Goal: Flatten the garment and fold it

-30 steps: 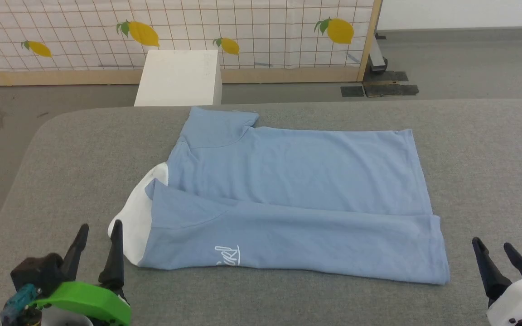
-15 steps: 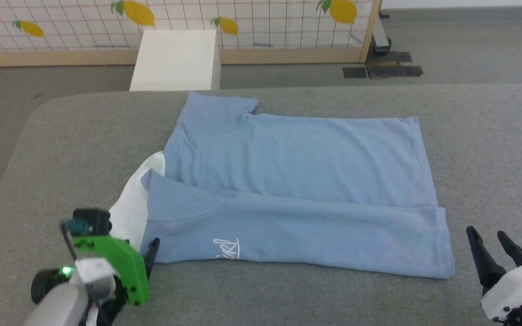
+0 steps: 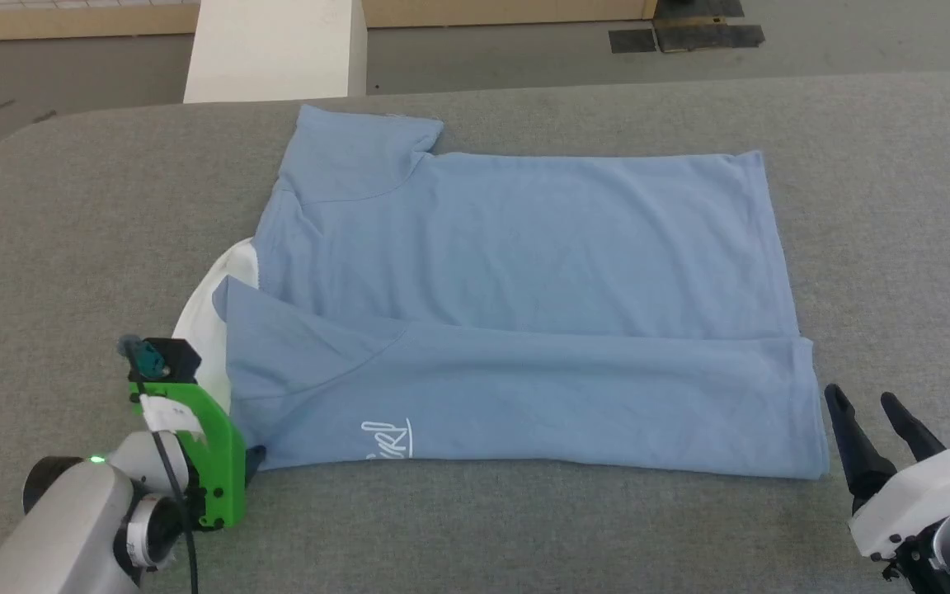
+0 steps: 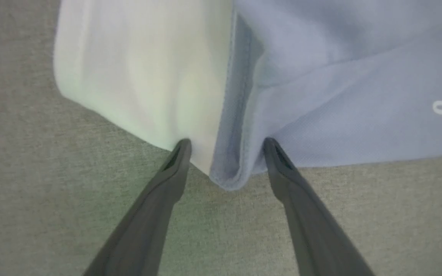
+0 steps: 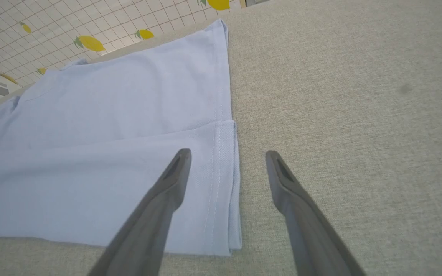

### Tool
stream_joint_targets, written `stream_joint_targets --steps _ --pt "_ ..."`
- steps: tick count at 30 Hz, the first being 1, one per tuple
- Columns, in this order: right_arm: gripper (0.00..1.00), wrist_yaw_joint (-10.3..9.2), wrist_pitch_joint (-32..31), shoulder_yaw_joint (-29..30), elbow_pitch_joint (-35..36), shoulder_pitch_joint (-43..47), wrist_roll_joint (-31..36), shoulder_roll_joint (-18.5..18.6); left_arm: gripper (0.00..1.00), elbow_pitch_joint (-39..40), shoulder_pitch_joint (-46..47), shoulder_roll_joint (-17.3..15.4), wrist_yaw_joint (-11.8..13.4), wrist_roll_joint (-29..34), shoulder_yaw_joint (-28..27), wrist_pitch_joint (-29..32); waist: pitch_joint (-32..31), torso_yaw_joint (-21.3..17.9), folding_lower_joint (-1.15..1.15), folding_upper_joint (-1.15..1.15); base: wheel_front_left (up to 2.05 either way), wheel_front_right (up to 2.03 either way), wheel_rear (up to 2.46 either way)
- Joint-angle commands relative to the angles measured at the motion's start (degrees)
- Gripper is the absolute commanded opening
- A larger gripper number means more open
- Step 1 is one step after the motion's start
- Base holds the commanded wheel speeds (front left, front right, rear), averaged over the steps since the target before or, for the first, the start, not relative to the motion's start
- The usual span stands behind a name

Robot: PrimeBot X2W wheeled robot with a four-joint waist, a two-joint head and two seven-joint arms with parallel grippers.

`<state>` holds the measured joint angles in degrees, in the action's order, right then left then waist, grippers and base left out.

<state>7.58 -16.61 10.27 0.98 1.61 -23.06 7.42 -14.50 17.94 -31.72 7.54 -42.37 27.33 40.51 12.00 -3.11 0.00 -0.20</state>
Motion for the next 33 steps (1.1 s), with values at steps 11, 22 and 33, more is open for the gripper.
stream_joint_targets --steps 11,22,33 --pt "1.0 -0.09 -7.9 -1.6 -0.7 -3.3 4.9 3.1 0.0 1.4 -5.6 2.4 -0.7 -7.3 -5.4 -6.2 -0.1 0.4 0.0 0.2 0.0 0.0 0.0" --pt "1.0 -0.09 -39.5 -7.4 -2.1 -11.3 11.0 5.7 0.0 15.5 -10.0 0.0 2.4 -8.9 -10.1 -9.0 4.5 3.0 0.0 0.2 0.0 0.0 0.0" --pt "0.0 -0.09 -46.2 -8.6 -1.3 -12.1 11.0 4.1 0.0 14.2 -10.1 1.0 1.9 -10.1 -10.3 -9.9 4.9 3.1 0.0 0.2 0.0 0.0 0.0"
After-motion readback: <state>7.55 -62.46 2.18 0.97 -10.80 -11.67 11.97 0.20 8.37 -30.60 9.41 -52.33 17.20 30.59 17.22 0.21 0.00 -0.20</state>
